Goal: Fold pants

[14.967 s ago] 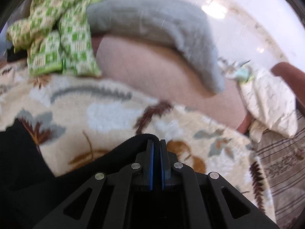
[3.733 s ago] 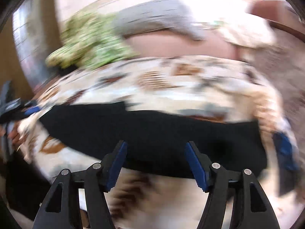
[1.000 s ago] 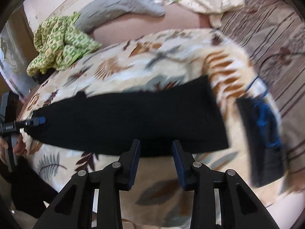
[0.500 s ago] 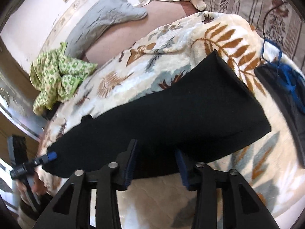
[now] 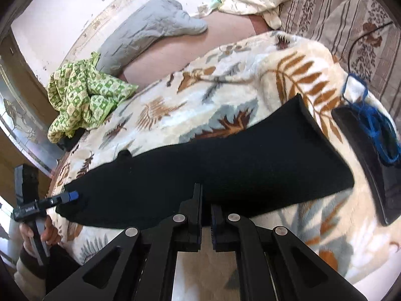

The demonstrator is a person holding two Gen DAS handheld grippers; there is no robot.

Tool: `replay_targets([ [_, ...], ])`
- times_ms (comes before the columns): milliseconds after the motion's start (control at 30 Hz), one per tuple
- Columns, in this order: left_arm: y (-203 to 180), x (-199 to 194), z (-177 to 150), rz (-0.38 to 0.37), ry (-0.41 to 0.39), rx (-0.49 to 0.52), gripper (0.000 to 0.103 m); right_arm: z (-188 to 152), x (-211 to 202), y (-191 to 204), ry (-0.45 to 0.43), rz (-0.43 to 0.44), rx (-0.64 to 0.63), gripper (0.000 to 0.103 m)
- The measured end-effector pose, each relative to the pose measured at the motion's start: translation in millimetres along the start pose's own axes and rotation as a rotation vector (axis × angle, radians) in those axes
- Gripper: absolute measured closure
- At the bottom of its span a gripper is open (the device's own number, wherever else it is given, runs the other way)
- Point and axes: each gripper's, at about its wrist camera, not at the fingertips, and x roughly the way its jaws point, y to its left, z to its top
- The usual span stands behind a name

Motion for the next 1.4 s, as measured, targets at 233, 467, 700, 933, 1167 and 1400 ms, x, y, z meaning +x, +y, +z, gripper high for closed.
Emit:
replay_targets([
  [233,3.7,-9.9,-3.0,0.017,-0.020,0.003,0.025,-3.6,10.5,-13.3,0.035,-0.020,0.052,0.082],
  [467,11.2,-18.9,-7.0,0.084,-0.053,-0.002,0.025,-7.9,-27.8,-24.8,0.017,-0.173,0.071,0.065],
  [700,10.7,-21.1,-8.2,0.302,-0.122,0.017,0.025,-3.5,-43.9,5.0,-0.059,-0.298,-0.119,0.062],
  [933,9.2,-12.9,-10.8,0.369,-0.112,0.054,0.021,-2.0,12.2,59.8,0.021,-0.155,-0.224,0.057],
  [1167,12.8,-15.0,-10.8,0.386,-0.118,0.031,0.021,-4.0,44.4,70.7,0.062,-0.190,-0.275,0.057],
  [1400,9.4,-12.3,-9.9,0.380,-0.114,0.036,0.021,2.4,38.0,52.5,0.060,-0.283,-0.297,0.057],
])
